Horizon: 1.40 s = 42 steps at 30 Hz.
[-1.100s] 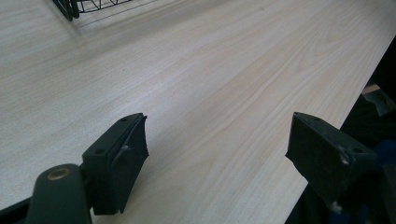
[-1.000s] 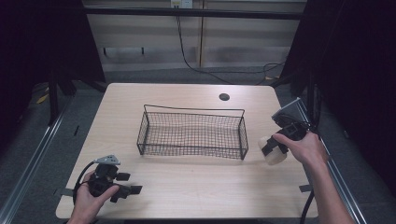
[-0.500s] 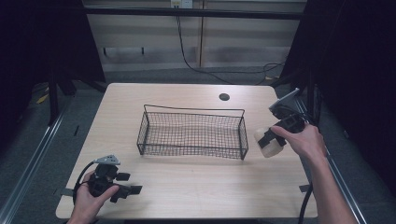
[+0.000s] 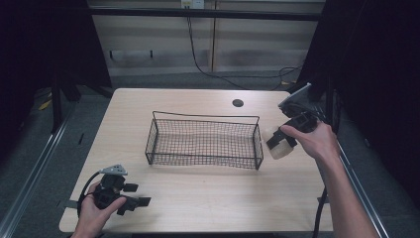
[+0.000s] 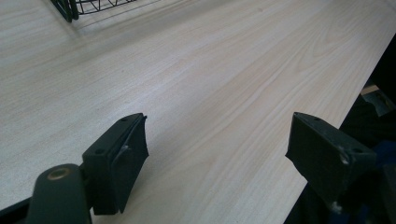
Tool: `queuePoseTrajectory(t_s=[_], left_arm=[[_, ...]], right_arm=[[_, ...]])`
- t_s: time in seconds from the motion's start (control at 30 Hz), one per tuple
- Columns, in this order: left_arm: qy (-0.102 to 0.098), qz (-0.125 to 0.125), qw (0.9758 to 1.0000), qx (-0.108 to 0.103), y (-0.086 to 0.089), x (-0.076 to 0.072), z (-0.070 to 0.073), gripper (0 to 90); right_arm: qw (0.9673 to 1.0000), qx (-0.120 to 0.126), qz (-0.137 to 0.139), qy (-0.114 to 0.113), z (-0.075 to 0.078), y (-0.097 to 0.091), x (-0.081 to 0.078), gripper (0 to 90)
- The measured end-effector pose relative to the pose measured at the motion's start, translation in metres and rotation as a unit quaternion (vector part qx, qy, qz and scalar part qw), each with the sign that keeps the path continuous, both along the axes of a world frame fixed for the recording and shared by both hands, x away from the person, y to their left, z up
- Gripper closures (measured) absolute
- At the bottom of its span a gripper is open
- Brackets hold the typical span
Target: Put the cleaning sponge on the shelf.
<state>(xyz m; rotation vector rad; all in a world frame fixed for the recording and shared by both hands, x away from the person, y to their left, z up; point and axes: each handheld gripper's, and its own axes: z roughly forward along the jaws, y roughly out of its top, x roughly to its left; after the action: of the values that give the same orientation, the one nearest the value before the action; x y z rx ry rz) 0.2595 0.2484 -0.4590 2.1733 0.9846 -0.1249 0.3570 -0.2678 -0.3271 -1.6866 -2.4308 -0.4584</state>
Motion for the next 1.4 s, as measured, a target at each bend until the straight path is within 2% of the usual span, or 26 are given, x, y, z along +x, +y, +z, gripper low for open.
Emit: queuePoseTrajectory(t_s=[0.23, 0.43, 0.53, 0.73, 1.1, 1.4], left_arm=[[0.000, 0.003, 1.0000, -0.003, 0.000, 0.000, 0.000, 19.8], [0.001, 0.001, 1.0000, -0.001, 0.001, 0.000, 0.001, 19.8], [0.001, 0.001, 1.0000, -0.002, 0.001, 0.000, 0.001, 19.8], [0.001, 0.002, 1.0000, -0.003, 0.001, 0.000, 0.001, 19.8], [0.000, 0.004, 1.0000, -0.004, 0.002, 0.000, 0.001, 19.8], [0.000, 0.004, 1.0000, -0.005, 0.002, 0.000, 0.001, 19.8]], right_arm=[[0.9998, -0.016, 0.005, 0.005, 0.003, 0.018, 0.008, 26.2], [0.9998, -0.019, 0.010, 0.000, 0.008, 0.032, 0.015, 26.1], [0.9998, -0.020, 0.005, -0.001, 0.009, 0.039, 0.018, 26.2], [0.9992, -0.039, -0.007, 0.010, 0.004, 0.052, 0.028, 26.1], [0.9987, -0.048, -0.004, 0.014, -0.002, 0.075, 0.037, 26.1], [0.9986, -0.047, -0.020, 0.012, -0.014, 0.083, 0.043, 26.0]])
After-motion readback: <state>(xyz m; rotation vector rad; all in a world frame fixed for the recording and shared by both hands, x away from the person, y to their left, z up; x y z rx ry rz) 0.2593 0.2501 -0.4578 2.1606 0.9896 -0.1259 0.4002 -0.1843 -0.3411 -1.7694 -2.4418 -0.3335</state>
